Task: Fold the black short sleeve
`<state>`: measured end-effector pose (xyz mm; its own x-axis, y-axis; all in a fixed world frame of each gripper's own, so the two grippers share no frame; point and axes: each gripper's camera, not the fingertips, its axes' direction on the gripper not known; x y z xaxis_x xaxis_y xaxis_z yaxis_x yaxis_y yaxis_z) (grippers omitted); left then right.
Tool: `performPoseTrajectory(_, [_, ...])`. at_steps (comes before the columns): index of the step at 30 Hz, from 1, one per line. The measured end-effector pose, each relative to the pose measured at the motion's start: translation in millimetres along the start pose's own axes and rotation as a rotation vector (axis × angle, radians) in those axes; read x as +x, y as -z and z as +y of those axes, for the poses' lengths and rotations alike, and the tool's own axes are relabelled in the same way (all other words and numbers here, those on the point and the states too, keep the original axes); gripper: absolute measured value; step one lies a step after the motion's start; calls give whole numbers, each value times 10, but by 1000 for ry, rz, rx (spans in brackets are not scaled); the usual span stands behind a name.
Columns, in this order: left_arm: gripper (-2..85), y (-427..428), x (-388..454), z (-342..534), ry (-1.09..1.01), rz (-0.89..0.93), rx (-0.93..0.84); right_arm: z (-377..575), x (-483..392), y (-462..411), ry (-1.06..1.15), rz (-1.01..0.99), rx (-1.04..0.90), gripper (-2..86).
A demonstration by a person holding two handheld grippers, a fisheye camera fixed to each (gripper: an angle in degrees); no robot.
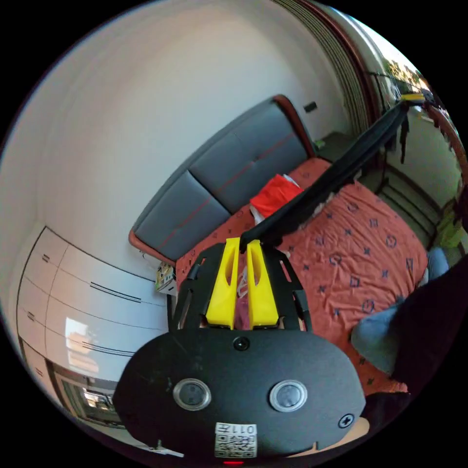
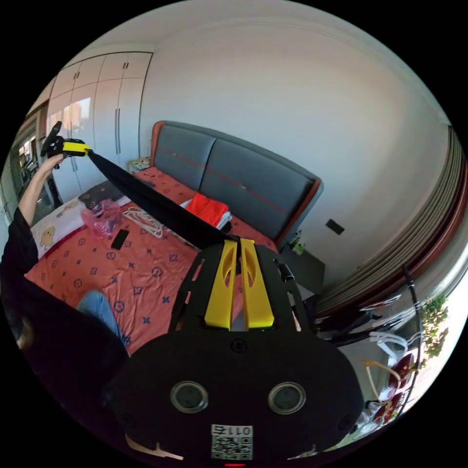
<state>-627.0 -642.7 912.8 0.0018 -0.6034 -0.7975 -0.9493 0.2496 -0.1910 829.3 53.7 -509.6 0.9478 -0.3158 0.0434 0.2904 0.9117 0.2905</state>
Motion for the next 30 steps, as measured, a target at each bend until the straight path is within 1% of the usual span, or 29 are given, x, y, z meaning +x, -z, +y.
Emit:
performPoseTrajectory(2, [1,-476,451,399,-118,39,-121,492,-212,-392,-4,-108,-59,23])
performPoseTrajectory(3, [1,-628,584,522,-147,51,-155,627,-282,-521,-4,-129,-80,23])
performPoseTrajectory(7, [1,-1826,1534,1481,-273,180,-361,1656,-815,-1710,-71,-285,-278,24])
performPoseTrajectory(10, [2,-2762,2216,2245,-296,284,-508,2391,-1258,-2623,-123,-322,-435,25])
performPoseTrajectory(14, [3,-3779,2938,3188,-222,356,-656,3181,-1771,-3662,-203,-304,-632,25])
performPoseTrajectory(16, [3,-4048,3130,3499,-187,384,-706,3421,-1925,-3950,-232,-311,-706,25])
performPoseTrajectory(18, [2,-4234,3262,3773,-176,372,-749,3604,-2066,-4120,-225,-306,-756,24])
performPoseTrajectory(19, [2,-4309,3319,3929,-186,360,-758,3690,-2148,-4164,-208,-293,-762,24])
performPoseTrajectory(24, [2,-4477,3376,4474,-232,338,-750,3911,-2263,-4191,-259,-299,-709,25])
performPoseTrajectory(30, [3,-4753,3296,5157,-162,352,-761,4070,-2481,-4438,-193,-241,-720,26])
